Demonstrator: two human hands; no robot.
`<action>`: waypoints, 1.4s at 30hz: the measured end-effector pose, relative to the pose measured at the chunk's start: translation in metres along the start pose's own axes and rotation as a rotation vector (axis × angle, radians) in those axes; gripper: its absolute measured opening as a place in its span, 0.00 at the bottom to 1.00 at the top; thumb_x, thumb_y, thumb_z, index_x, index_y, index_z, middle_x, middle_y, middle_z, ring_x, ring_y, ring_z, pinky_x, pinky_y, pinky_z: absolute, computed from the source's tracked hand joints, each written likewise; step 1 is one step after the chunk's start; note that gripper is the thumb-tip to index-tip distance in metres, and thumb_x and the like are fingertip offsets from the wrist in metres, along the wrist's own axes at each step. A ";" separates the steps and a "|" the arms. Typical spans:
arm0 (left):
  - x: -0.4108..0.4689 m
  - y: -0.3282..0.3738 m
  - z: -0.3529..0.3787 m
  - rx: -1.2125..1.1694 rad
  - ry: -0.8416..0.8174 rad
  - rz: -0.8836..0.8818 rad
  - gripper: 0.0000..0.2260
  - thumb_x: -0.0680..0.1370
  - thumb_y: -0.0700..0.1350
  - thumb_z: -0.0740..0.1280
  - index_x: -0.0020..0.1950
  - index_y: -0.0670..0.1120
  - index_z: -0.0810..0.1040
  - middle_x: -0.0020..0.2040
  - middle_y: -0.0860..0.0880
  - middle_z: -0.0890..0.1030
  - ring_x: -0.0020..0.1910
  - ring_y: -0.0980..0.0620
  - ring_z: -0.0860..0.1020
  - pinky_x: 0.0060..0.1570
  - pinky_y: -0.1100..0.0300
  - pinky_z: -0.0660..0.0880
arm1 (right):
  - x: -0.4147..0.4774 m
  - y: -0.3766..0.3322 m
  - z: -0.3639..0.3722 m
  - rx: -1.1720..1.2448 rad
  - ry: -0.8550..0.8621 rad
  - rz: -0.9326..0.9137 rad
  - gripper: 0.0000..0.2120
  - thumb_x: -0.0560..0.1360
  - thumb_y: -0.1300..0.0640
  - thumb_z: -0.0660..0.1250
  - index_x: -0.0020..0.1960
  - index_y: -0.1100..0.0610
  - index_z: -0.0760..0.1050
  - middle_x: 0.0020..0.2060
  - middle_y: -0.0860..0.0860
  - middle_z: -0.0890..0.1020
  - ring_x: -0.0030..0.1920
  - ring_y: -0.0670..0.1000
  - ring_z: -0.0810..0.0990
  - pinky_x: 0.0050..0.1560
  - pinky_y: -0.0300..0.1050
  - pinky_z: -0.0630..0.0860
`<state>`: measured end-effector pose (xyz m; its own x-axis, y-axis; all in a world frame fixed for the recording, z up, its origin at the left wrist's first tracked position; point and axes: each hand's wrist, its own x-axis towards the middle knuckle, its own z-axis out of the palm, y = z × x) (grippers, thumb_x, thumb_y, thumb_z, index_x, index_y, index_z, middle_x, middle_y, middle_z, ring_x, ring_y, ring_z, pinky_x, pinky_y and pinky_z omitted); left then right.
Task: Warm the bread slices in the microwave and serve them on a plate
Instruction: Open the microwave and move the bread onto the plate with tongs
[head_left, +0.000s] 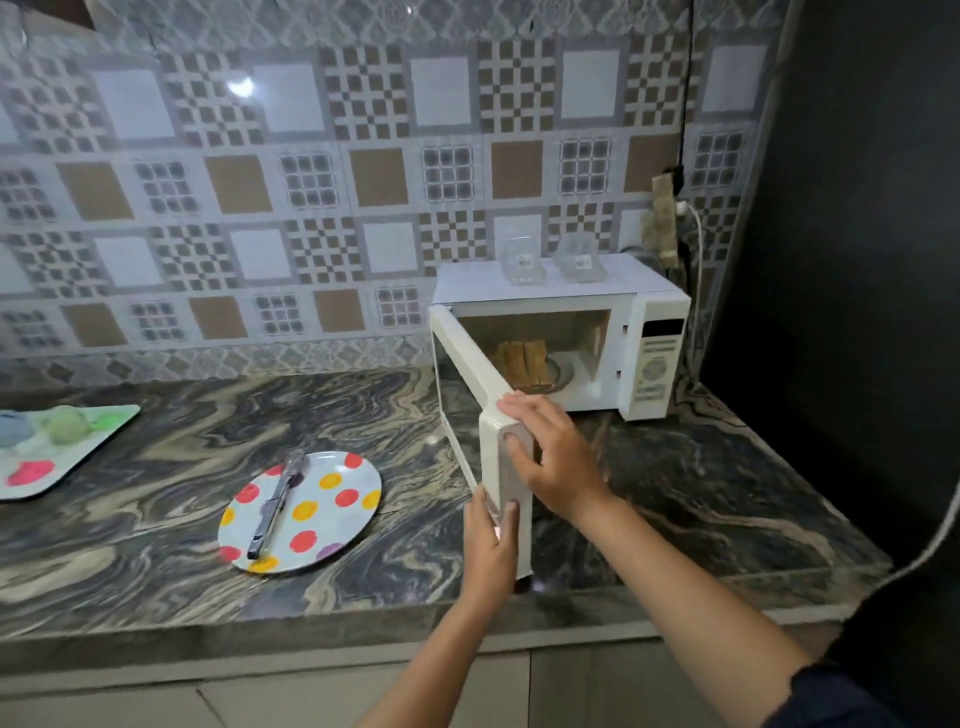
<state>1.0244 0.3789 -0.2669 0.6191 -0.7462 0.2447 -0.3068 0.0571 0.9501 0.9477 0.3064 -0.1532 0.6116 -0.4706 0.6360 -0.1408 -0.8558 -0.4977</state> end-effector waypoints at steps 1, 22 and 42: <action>-0.003 -0.002 -0.011 0.009 0.035 -0.011 0.22 0.77 0.61 0.56 0.68 0.54 0.63 0.60 0.51 0.69 0.61 0.55 0.70 0.59 0.59 0.68 | -0.001 -0.013 0.011 -0.047 -0.017 -0.007 0.21 0.75 0.50 0.55 0.63 0.58 0.74 0.60 0.50 0.76 0.63 0.46 0.70 0.62 0.37 0.68; -0.016 0.007 -0.121 -0.018 0.117 -0.274 0.12 0.82 0.47 0.56 0.46 0.44 0.76 0.39 0.51 0.77 0.39 0.55 0.73 0.38 0.62 0.67 | 0.029 -0.111 0.071 -0.235 -0.135 0.079 0.16 0.74 0.60 0.61 0.61 0.62 0.73 0.55 0.56 0.72 0.59 0.54 0.68 0.58 0.45 0.69; 0.076 -0.120 -0.369 0.183 0.262 -0.392 0.10 0.75 0.46 0.67 0.54 0.43 0.78 0.59 0.44 0.77 0.60 0.44 0.75 0.62 0.47 0.71 | 0.091 -0.096 0.301 0.004 -0.357 0.401 0.19 0.72 0.64 0.64 0.62 0.63 0.72 0.61 0.57 0.71 0.62 0.57 0.72 0.62 0.45 0.67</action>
<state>1.3754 0.5597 -0.2911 0.8666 -0.4952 -0.0614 -0.1217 -0.3291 0.9364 1.2516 0.4100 -0.2254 0.7371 -0.6577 0.1554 -0.4157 -0.6226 -0.6630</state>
